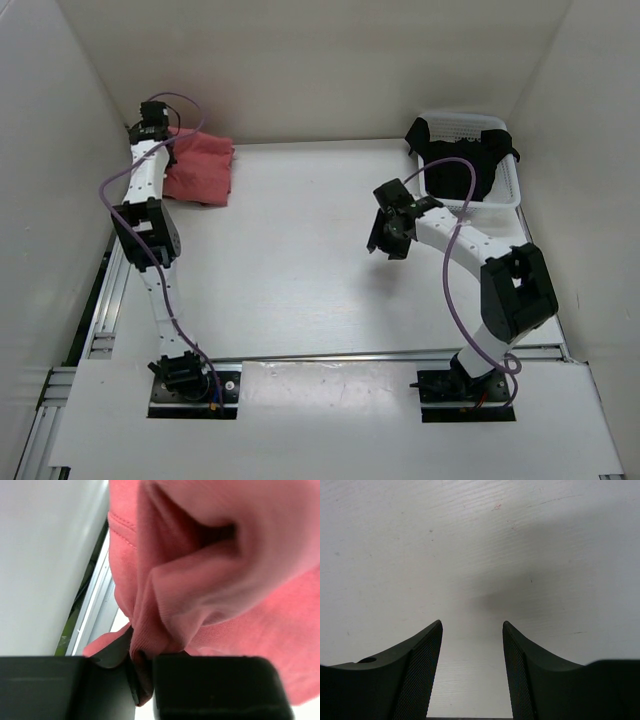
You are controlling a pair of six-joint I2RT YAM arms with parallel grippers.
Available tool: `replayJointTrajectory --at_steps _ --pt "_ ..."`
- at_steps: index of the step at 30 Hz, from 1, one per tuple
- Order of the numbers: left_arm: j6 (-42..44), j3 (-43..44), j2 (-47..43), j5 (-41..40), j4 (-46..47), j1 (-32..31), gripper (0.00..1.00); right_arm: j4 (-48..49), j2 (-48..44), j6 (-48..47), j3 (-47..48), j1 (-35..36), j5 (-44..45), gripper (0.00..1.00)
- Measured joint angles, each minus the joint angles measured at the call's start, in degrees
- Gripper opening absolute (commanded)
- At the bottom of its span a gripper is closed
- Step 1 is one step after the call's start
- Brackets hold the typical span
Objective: Fold and stack the t-shirts
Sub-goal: Put the neatly folded tshirt into the corner of the board with the left arm, then smooth out wrinkles on the folded tshirt
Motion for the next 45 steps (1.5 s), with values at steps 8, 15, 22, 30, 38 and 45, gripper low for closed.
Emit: replayJointTrajectory --at_steps 8,15,22,30,38,45 --pt "0.3 4.1 8.2 -1.4 2.8 2.3 0.66 -1.5 1.9 -0.4 3.8 0.3 0.0 0.56" --pt "0.2 5.6 8.5 -2.6 5.4 4.2 0.83 -2.8 2.2 -0.5 4.5 1.3 0.0 0.56" --pt "0.2 6.1 6.1 -5.5 8.0 4.2 0.86 -4.2 1.9 -0.5 4.5 2.6 0.3 0.56" --pt "0.2 -3.5 -2.1 -3.6 8.2 4.6 0.86 -7.3 -5.6 -0.3 4.5 3.1 2.1 0.56" --pt "0.1 7.3 0.9 -1.9 9.9 3.9 0.87 -8.7 -14.8 0.2 2.2 3.1 3.3 0.57" --pt "0.2 7.5 6.0 -1.2 10.7 3.7 0.85 -13.8 -14.2 -0.1 3.2 3.1 5.5 0.57"
